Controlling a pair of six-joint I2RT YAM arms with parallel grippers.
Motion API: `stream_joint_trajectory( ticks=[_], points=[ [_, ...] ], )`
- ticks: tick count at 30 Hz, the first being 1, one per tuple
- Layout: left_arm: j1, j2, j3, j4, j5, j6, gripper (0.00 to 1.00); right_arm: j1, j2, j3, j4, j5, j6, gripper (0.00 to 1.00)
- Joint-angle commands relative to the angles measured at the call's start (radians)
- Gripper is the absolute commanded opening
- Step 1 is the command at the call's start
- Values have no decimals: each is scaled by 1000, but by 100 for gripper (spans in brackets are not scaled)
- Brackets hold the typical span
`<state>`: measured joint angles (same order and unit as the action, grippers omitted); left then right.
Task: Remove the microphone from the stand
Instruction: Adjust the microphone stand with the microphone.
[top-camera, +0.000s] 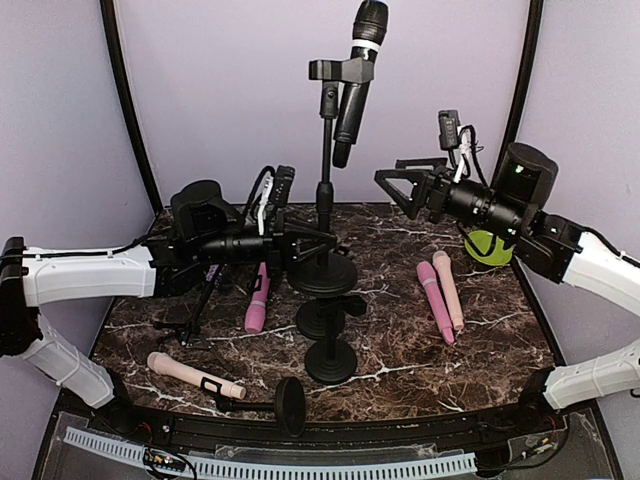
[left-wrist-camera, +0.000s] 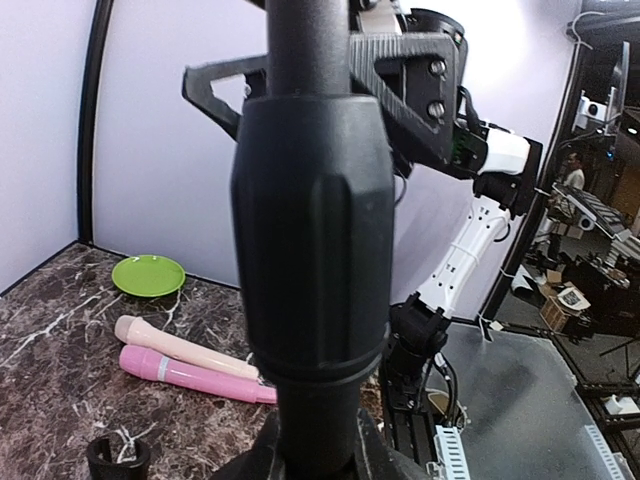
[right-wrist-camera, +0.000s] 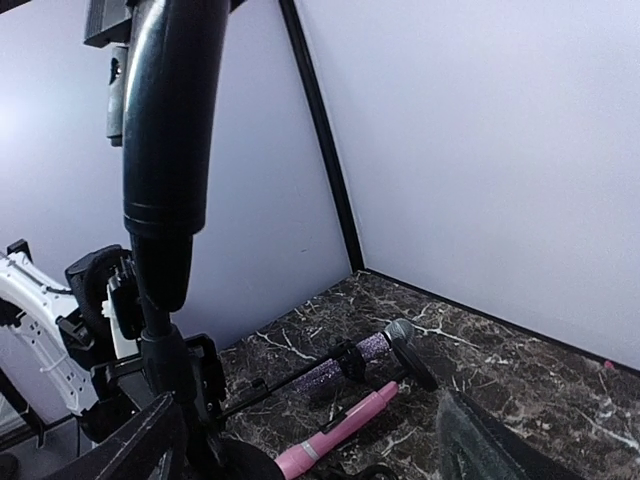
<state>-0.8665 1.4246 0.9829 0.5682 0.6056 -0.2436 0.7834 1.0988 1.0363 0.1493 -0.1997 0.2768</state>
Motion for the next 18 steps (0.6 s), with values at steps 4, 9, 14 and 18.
stream_joint_trajectory(
  ticks=[4, 9, 14, 18],
  points=[
    [1, 6, 60, 103, 164, -15, 0, -123, 62, 146, 230, -413, 106, 92],
    [0, 8, 64, 103, 181, -23, 0, -132, 171, 262, 279, -565, 165, 86],
    [0, 5, 68, 67, 157, -8, 0, -132, 232, 284, 405, -688, 267, 78],
    [0, 7, 71, 51, 148, -2, 0, -133, 252, 294, 406, -690, 277, 67]
  ],
)
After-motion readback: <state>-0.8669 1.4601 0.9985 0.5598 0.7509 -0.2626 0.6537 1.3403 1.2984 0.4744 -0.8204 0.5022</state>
